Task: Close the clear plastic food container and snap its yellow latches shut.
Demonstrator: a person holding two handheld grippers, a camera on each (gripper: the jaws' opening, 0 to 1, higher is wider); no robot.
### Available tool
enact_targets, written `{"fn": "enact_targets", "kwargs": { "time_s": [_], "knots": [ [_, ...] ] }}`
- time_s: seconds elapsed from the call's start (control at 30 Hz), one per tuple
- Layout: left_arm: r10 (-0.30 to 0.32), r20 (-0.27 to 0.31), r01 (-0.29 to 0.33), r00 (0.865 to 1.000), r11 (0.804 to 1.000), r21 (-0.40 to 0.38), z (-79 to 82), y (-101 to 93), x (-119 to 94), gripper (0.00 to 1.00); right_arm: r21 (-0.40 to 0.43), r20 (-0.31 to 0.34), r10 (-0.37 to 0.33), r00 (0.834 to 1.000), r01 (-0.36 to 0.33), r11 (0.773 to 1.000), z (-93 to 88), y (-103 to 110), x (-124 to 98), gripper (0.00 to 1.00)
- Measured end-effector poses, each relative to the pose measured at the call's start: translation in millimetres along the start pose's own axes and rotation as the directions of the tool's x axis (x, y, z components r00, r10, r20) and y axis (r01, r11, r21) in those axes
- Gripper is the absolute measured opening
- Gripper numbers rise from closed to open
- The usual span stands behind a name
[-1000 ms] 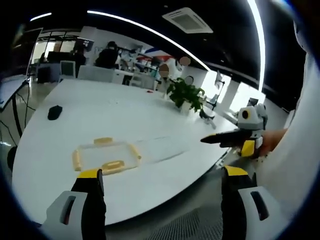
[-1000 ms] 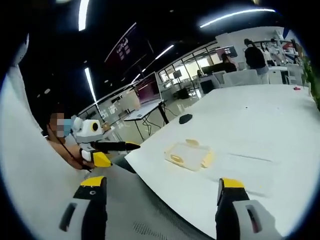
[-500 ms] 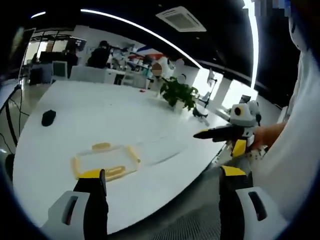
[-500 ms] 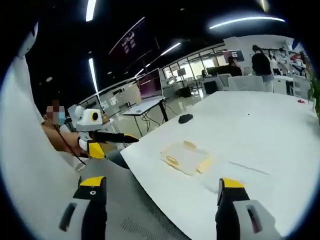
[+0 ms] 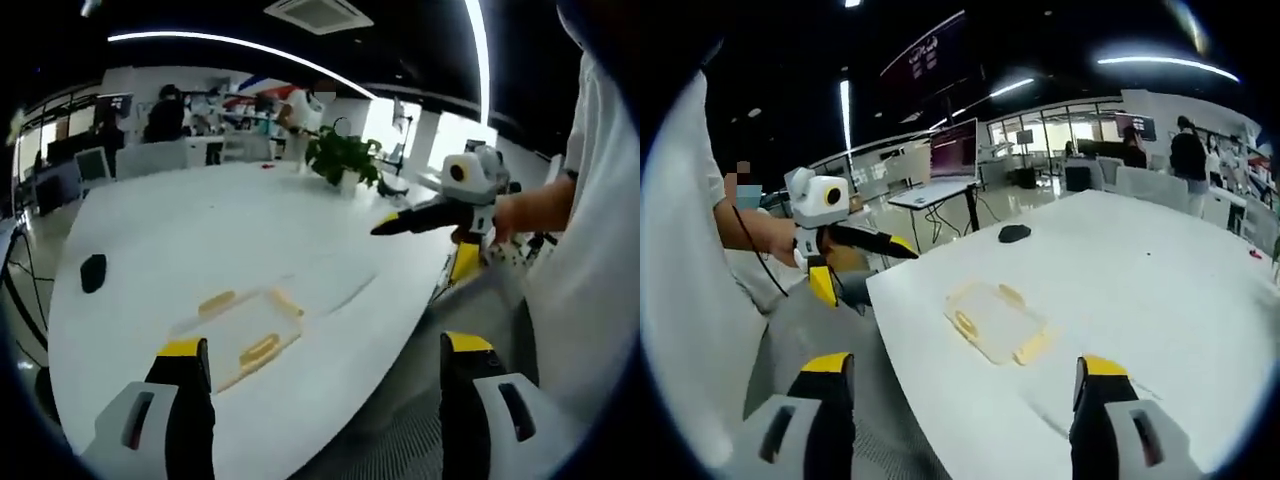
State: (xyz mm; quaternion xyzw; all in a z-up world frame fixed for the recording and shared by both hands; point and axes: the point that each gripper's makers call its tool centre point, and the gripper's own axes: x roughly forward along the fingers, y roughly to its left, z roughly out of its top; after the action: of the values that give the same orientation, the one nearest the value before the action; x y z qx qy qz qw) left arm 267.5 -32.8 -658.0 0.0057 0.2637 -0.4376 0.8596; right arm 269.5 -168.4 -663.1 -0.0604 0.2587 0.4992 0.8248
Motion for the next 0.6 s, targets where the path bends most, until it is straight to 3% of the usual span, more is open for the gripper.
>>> {"fn": "enact_targets", "kwargs": {
  "time_s": [0.13, 0.33, 0.43, 0.5, 0.6],
  "knots": [
    [-0.033, -0.013, 0.033, 0.999, 0.999, 0.007, 0.0, 1.0, 0, 0.94, -0.102, -0.066, 0.003, 0.998, -0.010, 0.995, -5.5, -2, 6, 0.92],
    [-0.036, -0.052, 0.040, 0.998, 0.996, 0.073, -2.6, 13.3, 1, 0.91, -0.151, -0.094, 0.026, 0.995, -0.040, 0.988, -2.9, -5, 19, 0.91],
    [-0.070, -0.063, 0.075, 0.996, 0.994, 0.079, -1.3, 16.4, 1, 0.88, -0.167, -0.106, 0.028, 0.994, -0.045, 0.985, -1.0, -9, 25, 0.90],
    [-0.056, -0.099, 0.069, 0.994, 0.988, 0.139, -4.4, 25.3, 2, 0.87, -0.202, -0.110, 0.017, 0.994, -0.039, 0.979, 2.4, -14, 30, 0.88],
    [-0.062, -0.117, 0.080, 0.991, 0.983, 0.164, -4.5, 33.7, 3, 0.87, -0.189, -0.125, 0.025, 0.992, -0.049, 0.981, 4.0, -18, 38, 0.89]
  ]
}}
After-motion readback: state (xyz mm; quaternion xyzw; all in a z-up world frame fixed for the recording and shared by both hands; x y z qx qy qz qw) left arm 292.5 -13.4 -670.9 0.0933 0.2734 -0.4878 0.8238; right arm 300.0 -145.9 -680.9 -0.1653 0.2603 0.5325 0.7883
